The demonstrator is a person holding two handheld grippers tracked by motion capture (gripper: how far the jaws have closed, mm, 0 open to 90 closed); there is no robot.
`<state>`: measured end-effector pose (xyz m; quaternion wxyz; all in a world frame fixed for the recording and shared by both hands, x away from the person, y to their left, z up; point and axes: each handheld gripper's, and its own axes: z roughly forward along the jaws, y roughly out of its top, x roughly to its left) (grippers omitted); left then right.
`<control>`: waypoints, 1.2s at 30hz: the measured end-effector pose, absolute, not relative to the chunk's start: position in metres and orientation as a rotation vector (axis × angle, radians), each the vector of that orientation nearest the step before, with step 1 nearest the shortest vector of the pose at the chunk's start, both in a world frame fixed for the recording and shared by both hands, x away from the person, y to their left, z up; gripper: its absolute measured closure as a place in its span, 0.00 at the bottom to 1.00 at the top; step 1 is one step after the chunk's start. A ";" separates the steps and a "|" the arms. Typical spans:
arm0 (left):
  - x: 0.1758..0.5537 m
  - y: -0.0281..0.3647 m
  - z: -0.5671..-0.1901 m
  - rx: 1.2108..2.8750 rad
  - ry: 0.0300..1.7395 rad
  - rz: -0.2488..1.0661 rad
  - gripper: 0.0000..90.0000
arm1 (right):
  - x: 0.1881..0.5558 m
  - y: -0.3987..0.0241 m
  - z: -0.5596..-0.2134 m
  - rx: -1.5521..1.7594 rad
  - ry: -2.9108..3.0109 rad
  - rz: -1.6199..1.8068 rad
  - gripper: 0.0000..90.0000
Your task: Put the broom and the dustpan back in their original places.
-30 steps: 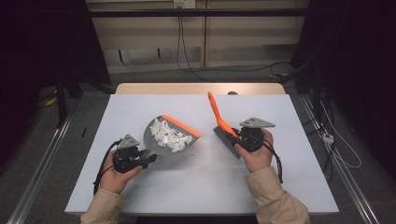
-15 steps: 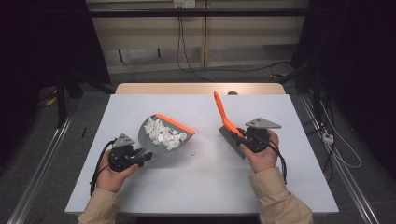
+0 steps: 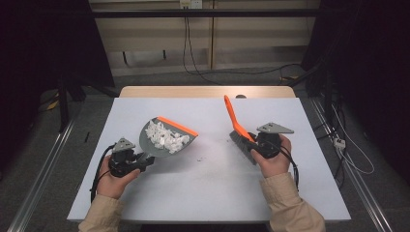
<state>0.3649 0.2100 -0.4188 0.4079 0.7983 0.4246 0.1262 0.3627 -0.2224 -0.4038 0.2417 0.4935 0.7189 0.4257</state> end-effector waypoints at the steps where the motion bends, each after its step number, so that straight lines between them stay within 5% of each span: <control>1: 0.365 0.211 -0.418 2.018 1.069 0.310 0.70 | 0.363 -0.223 -0.404 1.347 1.965 1.165 0.80; 36: 0.369 0.221 -0.418 1.955 1.153 0.341 0.70 | 0.357 -0.240 -0.402 1.363 1.917 1.169 0.80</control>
